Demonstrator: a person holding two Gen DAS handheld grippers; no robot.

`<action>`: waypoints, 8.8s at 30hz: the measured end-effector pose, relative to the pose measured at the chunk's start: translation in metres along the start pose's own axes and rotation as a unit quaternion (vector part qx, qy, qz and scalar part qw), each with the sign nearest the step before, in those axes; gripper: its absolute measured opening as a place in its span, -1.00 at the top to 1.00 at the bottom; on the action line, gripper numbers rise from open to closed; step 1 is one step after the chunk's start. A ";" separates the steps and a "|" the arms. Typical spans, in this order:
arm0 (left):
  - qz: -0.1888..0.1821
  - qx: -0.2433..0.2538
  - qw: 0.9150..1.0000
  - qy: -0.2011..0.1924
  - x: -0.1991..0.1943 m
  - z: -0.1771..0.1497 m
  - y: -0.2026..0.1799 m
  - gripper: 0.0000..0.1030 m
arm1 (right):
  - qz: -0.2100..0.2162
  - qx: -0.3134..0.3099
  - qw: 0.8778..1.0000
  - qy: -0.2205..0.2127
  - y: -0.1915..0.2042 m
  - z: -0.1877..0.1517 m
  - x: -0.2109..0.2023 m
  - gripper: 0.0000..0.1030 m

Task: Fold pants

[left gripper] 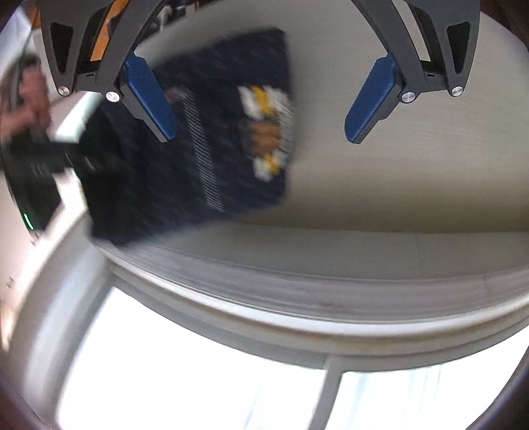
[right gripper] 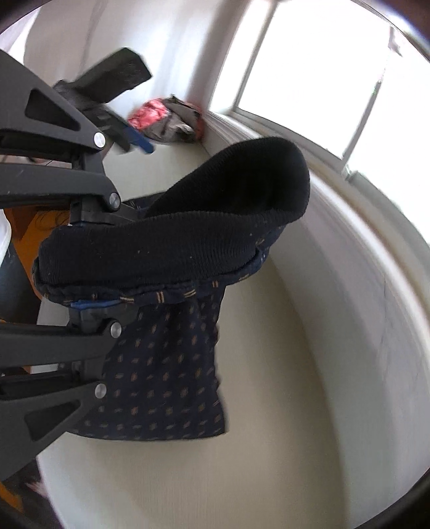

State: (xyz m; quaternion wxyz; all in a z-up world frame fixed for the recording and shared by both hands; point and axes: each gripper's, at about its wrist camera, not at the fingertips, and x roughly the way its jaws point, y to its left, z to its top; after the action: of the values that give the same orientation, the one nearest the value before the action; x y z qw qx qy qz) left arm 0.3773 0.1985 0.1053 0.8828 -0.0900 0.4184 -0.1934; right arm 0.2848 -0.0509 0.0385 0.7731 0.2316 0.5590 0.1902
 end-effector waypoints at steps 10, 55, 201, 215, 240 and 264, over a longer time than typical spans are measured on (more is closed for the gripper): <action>0.000 0.061 0.996 0.072 0.105 0.031 -0.050 -1.00 | -0.036 0.113 0.993 0.004 -0.090 -0.028 0.016 0.53; 0.037 0.052 0.993 0.096 0.104 -0.039 -0.043 -1.00 | -0.109 -0.071 0.984 -0.124 -0.022 0.000 0.045 1.00; -0.176 -0.147 0.935 0.270 0.114 -0.029 0.077 -1.00 | -0.048 0.055 0.997 0.000 -0.149 -0.045 -0.017 -0.42; -0.199 -0.128 0.924 0.301 0.141 -0.037 0.048 -1.00 | -0.011 0.048 0.998 0.031 -0.169 -0.037 -0.015 -0.46; -0.197 -0.121 0.929 0.289 0.138 -0.044 0.041 -0.96 | 0.010 0.049 0.997 0.057 -0.157 -0.028 0.013 -0.51; -0.189 -0.125 0.940 0.255 0.105 -0.056 0.034 -0.40 | 0.071 0.062 0.995 0.039 -0.156 -0.025 0.016 -0.05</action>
State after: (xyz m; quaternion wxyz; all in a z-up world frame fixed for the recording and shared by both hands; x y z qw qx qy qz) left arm 0.4033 0.1853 -0.0154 0.6751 -0.2247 0.6257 -0.3199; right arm 0.2714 -0.1669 -0.0698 0.7195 0.3106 0.5817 0.2180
